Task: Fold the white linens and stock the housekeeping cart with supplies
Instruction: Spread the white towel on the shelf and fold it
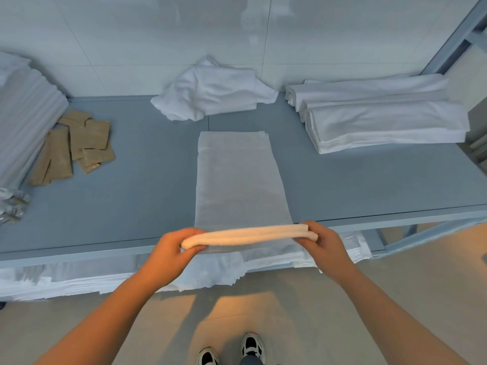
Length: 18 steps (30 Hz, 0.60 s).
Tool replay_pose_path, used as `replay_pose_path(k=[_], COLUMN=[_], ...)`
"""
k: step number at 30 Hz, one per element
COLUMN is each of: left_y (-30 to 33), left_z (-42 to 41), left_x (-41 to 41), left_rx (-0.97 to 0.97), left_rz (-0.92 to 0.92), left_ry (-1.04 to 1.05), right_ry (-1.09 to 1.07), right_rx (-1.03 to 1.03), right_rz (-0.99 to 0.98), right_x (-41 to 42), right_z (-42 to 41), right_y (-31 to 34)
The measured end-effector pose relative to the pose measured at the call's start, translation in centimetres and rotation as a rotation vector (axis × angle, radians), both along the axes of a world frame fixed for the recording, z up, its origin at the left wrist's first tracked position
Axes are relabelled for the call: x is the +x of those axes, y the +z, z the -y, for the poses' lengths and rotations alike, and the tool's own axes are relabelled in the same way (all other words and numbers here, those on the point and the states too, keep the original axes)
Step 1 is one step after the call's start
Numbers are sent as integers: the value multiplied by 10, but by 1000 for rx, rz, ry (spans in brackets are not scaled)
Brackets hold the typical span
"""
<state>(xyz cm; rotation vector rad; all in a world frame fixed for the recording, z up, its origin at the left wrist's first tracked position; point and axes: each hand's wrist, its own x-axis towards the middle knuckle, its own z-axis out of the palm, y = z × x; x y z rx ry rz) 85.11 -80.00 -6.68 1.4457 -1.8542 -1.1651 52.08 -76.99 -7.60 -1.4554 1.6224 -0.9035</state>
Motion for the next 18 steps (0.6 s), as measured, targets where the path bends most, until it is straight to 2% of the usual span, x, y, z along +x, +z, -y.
replay_pose_path(k=[4,12,18], left_y=[16,27,31], left_z=[3,10,53], left_x=[-6,-6,-7], left_rx=[-113,-247,-271], left_rz=[-98,-173,-138], left_ry=[212,524,514], right_ry=[-137,-302,-405], right_rx=[-110,-268,-300], right_rz=[93,50,18], right_x=[18,58,71], right_z=[2,9,31], right_y=[15,39,35])
